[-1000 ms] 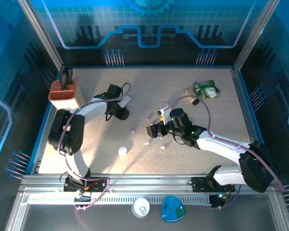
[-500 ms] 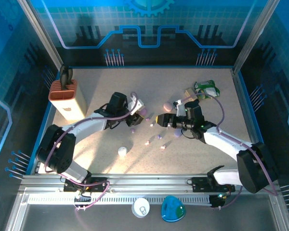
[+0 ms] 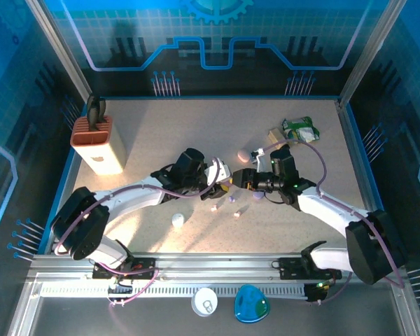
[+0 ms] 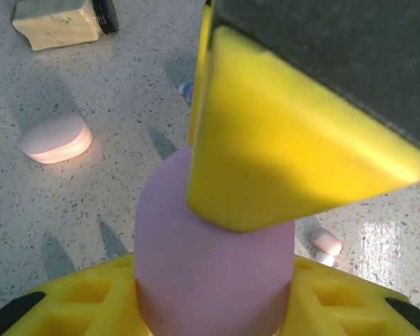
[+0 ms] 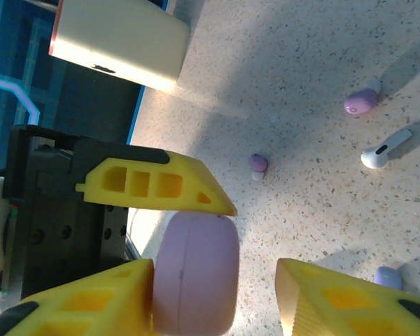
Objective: Insert wireless bluetooth earbuds into charging case
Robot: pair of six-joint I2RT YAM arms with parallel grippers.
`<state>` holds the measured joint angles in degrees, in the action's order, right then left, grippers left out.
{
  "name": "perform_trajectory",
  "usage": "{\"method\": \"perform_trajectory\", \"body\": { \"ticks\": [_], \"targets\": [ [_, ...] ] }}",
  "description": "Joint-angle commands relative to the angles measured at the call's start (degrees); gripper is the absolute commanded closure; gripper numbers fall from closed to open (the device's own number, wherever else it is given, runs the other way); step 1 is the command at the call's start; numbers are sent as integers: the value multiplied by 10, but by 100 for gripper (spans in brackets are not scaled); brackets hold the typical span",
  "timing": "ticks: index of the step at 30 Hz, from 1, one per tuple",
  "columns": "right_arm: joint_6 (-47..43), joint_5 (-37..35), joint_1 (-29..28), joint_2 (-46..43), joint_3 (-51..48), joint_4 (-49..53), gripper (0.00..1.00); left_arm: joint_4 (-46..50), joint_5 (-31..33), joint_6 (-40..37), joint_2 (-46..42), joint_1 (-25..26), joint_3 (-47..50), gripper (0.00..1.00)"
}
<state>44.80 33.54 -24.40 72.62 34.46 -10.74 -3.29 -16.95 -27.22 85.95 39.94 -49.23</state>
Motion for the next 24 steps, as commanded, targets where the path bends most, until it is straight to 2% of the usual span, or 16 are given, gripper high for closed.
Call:
{"method": "perform_trajectory", "body": {
  "ticks": [1,9,13,17,18,20,22,24],
  "targets": [
    [13,26,6,-4,-7,-8,56,-25,0,-13,-13,9,3,58],
    [48,46,16,8,-12,-26,79,-60,16,11,-9,14,11,56],
    [67,55,31,-5,-20,-39,83,-101,26,39,-12,14,27,38],
    [78,64,52,-36,-27,-37,84,-195,20,85,-21,12,68,20],
    [83,66,58,-48,-30,-34,83,-229,9,98,-24,11,82,13],
    [89,68,68,-72,-39,-32,74,-314,-4,134,-28,10,115,1],
    [90,71,78,-98,-47,-28,70,-424,-15,178,-22,9,151,1],
    [102,76,93,-122,-54,-24,71,-524,-25,217,-5,10,176,1]
  ]
}}
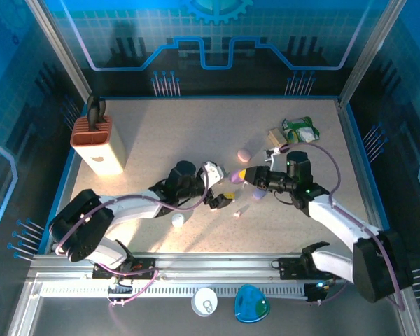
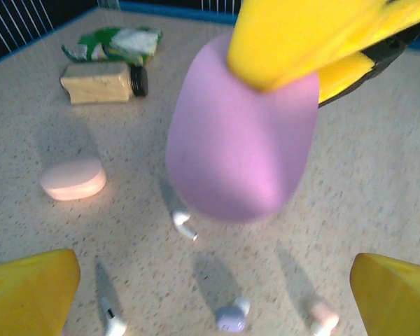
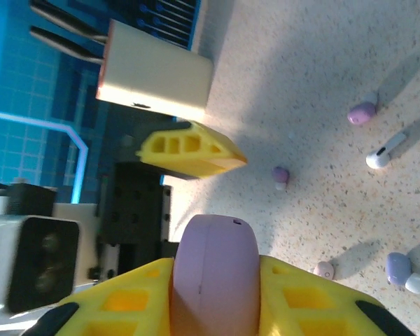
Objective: Insert wireless bluetooth earbuds into charging case
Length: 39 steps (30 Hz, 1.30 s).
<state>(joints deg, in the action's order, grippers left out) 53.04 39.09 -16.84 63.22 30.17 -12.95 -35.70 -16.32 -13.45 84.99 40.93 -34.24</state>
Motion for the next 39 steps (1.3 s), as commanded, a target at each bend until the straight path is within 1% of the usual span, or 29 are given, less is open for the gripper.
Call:
{"method": "perform_trajectory", "body": {
  "ticks": [1,3,5,7,10,13,14,16,20,22,26,29,33,37,39],
  "targets": [
    [31,30,28,-41,-16,-7,74,-241,-38,96,16,0,35,1],
    [57,46,40,-58,-23,-22,77,-305,-50,120,39,0,41,1],
    [92,58,47,-76,-32,-61,81,-367,-58,144,67,0,41,1],
    [124,61,48,-87,-40,-86,88,-440,-58,167,99,0,43,1],
    [186,75,50,-90,-54,-154,89,-446,-78,163,121,0,24,1],
    [242,80,52,-84,-67,-204,87,-446,-93,158,130,2,7,1],
    [265,82,56,-78,-72,-221,85,-446,-96,158,132,3,1,1],
    [310,88,61,-59,-79,-261,84,-446,-95,159,137,2,-11,3],
    [427,103,65,-3,-99,-419,83,-446,-96,173,159,2,-41,6],
    [464,105,67,23,-111,-491,81,-446,-103,175,169,3,-55,8],
    [506,93,68,62,-133,-582,81,-446,-112,169,186,5,-74,10],
    [518,90,69,77,-137,-614,84,-446,-115,165,188,5,-75,15],
    [511,88,69,68,-136,-613,87,-446,-113,164,185,5,-74,17],
    [489,87,70,41,-134,-569,88,-447,-110,164,187,5,-75,17],
    [479,86,69,27,-133,-546,89,-446,-112,167,186,5,-78,20]
  ]
}}
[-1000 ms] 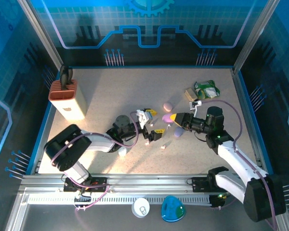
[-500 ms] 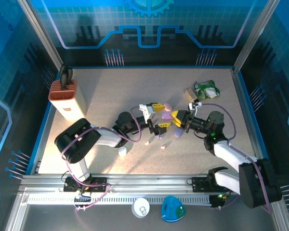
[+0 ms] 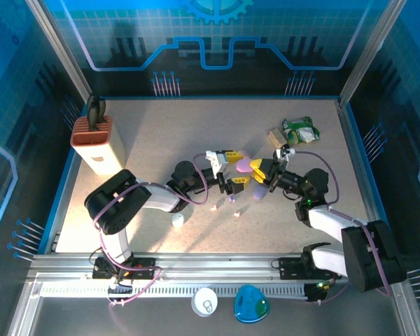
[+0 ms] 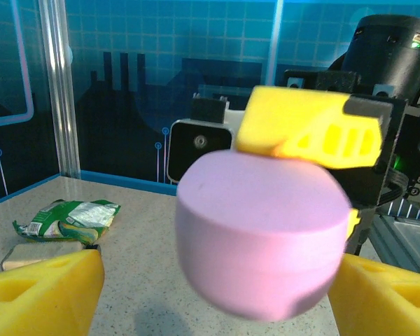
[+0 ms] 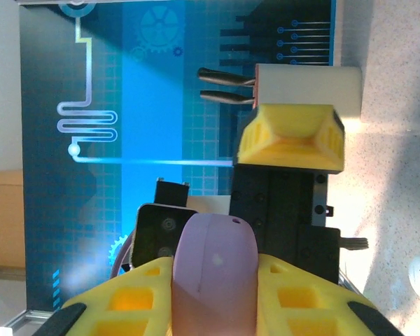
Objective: Insert wireless bluetooth earbuds into charging case
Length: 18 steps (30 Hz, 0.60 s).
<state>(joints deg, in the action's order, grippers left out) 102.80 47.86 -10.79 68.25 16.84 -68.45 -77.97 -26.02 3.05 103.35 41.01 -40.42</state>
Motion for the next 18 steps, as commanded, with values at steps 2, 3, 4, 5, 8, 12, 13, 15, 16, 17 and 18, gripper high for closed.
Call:
{"method": "perform_trajectory", "body": {
  "ticks": [2,3,4,5,8,12,13,15,16,17,18],
  "targets": [
    [-24,-2,11,-35,2,23,89,-24,-19,9,3,5,-21,19],
    [-26,-2,11,-38,2,29,89,-24,-21,11,3,4,-23,19],
    [-26,-3,12,-41,2,34,89,-24,-24,12,2,4,-24,20],
    [-26,-4,12,-43,2,36,89,-24,-23,12,1,5,-25,22],
    [-20,-6,14,-44,4,35,91,-24,-24,7,0,5,-28,25],
    [-12,-14,15,-47,6,35,91,-24,-29,8,5,6,-36,30],
    [-15,-13,15,-47,8,40,91,-24,-30,12,5,7,-38,32],
    [-19,-13,16,-46,8,43,91,-24,-29,17,5,8,-41,33],
    [-19,-13,16,-45,8,41,91,-23,-29,18,6,9,-42,34],
    [-18,-12,17,-44,8,39,91,-24,-30,18,6,9,-43,34],
    [-17,-12,17,-43,8,37,91,-24,-30,18,8,10,-44,35]
  ]
}}
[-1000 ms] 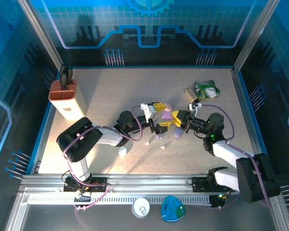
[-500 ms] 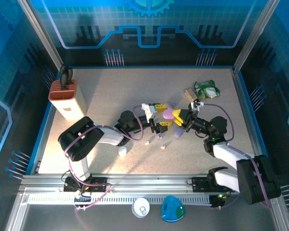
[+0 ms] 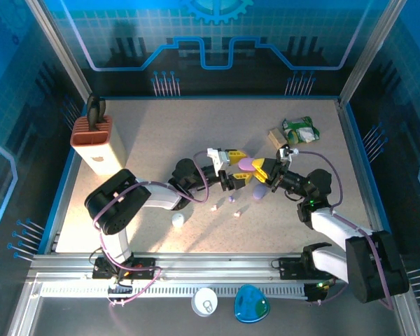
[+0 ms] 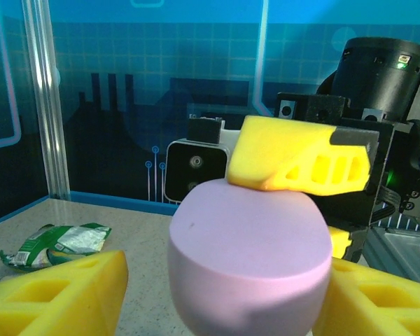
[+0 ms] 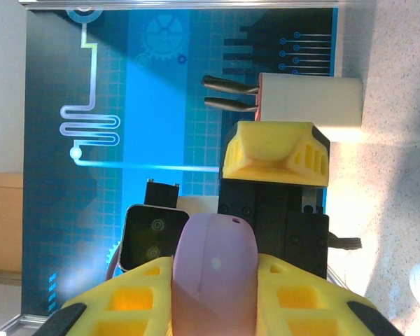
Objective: Insert wireless bluetooth earbuds into charging case
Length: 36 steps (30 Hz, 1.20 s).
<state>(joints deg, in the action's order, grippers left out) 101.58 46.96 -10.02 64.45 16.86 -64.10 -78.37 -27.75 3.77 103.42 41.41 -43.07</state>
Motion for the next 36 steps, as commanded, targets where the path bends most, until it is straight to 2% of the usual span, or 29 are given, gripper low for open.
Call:
{"method": "perform_trajectory", "body": {
  "ticks": [1,12,21,26,28,33,36],
  "targets": [
    [-4,-2,10,-2,9,-8,91,-20,-13,10,7,7,-18,38],
    [5,2,11,11,12,-24,91,-20,-25,14,10,8,-25,57],
    [2,5,11,22,10,-28,91,-20,-24,23,8,9,-25,56],
    [-2,5,11,21,8,-25,88,-20,-26,29,12,9,-27,63],
    [-3,5,11,19,6,-23,82,-20,-25,27,11,9,-25,63],
    [-44,10,19,-4,12,28,47,-19,-20,10,4,9,-10,62],
    [-101,18,34,-32,22,98,34,-20,-17,3,-4,6,5,62]
  ]
}}
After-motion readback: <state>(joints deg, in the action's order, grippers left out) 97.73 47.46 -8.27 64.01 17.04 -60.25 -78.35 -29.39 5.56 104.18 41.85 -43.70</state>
